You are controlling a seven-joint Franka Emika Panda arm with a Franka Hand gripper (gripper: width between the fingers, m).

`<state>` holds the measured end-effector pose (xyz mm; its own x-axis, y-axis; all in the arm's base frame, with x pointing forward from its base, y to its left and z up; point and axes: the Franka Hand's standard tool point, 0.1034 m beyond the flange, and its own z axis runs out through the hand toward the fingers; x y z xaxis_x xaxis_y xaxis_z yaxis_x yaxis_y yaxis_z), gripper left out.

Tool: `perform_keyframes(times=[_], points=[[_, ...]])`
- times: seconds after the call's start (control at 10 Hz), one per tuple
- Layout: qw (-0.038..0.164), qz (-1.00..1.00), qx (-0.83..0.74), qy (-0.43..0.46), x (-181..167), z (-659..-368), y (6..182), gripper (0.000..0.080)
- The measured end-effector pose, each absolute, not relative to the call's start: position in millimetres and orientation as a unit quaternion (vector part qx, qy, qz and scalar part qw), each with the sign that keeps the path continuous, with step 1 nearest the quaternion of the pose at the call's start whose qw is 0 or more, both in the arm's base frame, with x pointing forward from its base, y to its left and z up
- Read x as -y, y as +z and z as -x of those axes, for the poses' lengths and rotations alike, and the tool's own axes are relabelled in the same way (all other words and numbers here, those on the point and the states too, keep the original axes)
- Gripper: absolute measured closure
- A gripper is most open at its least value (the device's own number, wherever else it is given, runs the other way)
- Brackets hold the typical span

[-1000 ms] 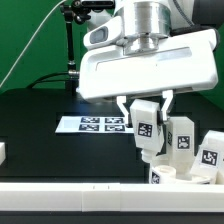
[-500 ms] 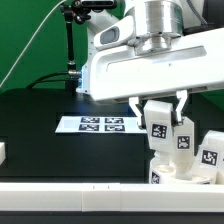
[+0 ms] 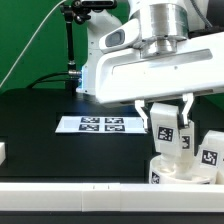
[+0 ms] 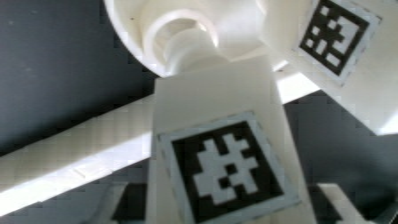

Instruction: Assemble stool

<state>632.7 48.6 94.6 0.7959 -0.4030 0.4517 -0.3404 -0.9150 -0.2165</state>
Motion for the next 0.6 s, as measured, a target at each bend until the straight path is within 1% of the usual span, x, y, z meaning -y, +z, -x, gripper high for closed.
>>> perform_keyframes(times=[0.6], points=[[0.058, 0.947, -0.197, -0.247, -43.7, -630.6, 86.4, 0.0476]])
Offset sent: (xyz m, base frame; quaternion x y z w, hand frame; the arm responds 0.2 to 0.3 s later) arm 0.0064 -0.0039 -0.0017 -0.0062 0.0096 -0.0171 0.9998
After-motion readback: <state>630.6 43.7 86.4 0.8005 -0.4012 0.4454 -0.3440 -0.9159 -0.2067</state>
